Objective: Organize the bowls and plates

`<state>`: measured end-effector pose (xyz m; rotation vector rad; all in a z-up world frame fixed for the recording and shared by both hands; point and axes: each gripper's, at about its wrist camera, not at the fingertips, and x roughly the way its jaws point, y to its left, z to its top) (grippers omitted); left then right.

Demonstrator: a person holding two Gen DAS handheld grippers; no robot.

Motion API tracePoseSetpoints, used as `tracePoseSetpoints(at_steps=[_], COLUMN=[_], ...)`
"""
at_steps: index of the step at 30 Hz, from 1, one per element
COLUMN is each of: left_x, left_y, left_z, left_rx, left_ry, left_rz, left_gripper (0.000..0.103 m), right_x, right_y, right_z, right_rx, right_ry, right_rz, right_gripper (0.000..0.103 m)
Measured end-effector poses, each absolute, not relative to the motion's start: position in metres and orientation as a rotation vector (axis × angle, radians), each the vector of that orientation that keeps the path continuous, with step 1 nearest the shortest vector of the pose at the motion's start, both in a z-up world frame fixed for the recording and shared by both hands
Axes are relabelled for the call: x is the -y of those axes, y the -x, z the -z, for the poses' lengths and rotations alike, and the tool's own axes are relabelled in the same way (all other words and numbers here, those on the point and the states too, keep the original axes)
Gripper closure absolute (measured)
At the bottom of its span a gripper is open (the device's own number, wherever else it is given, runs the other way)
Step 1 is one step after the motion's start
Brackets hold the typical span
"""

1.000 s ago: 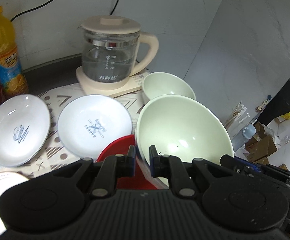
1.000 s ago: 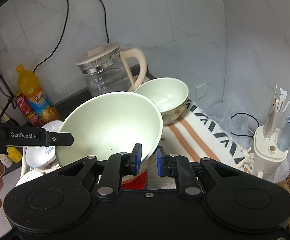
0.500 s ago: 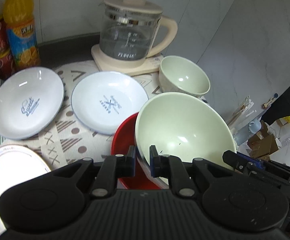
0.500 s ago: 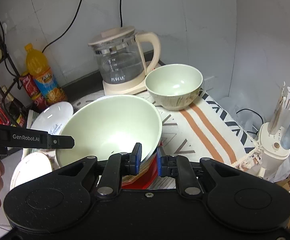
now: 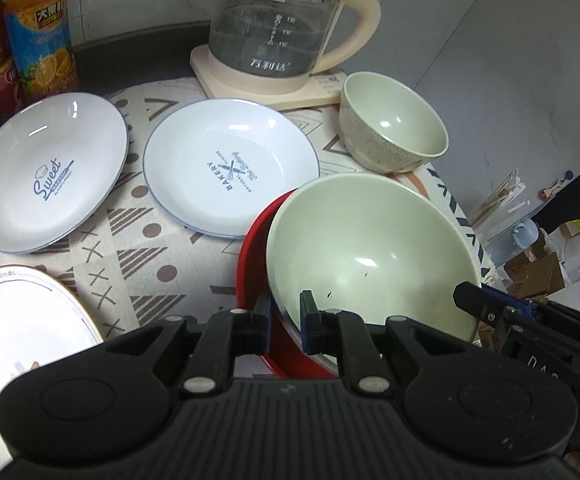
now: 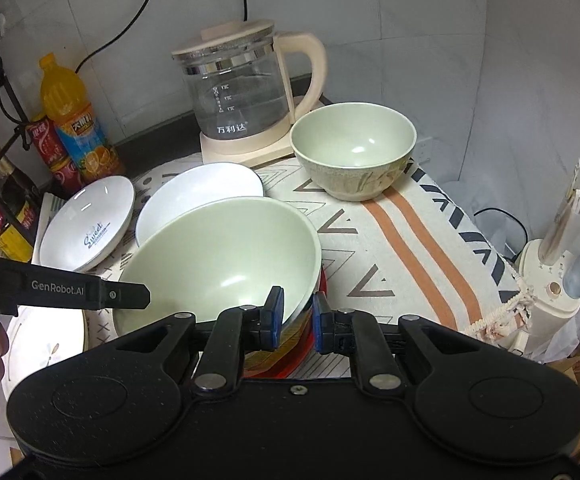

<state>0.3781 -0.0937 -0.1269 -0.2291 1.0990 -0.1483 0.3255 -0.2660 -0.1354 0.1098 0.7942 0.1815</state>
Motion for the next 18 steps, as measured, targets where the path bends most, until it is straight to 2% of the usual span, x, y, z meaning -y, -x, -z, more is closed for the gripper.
tracePoseSetpoints(at_steps=[18], left_x=[0.092], left_y=[-0.383], left_z=[0.128], left_rx=[-1.16], left_ry=[0.26], left_rz=[0.125], left_gripper=[0.088], right_x=[0.273], right_y=[-0.341], right_z=[0.146], right_rx=[-0.848], right_ry=[-0.174], right_rz=[-0.179], right_gripper=[0.093])
